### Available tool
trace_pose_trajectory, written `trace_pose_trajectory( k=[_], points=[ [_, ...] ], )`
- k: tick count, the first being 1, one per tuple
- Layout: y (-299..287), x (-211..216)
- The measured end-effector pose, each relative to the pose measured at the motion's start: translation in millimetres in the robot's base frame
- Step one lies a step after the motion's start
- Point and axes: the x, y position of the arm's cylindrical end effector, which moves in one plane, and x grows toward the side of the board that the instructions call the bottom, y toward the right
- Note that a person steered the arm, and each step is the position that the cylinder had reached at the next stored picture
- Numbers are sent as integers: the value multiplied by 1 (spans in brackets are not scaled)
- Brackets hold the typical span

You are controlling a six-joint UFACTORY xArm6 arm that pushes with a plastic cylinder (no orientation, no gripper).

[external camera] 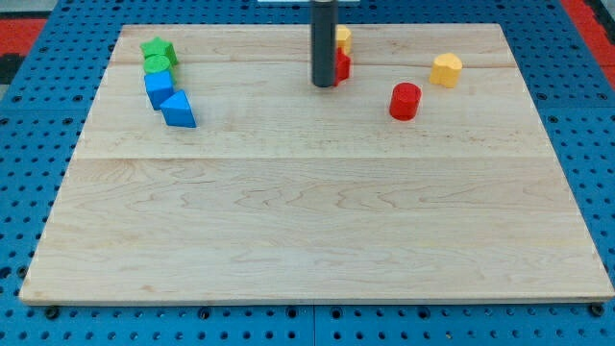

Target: Point your arm to the yellow hexagon

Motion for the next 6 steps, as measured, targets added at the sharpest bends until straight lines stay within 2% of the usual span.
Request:
trace_pose_trajectory(
  k=[1,2,3,4,5,6],
  points=[
    [-94,-7],
    [-58,-64],
    [-53,-105],
    [-21,-113],
    [12,-95],
    [14,-79]
  ],
)
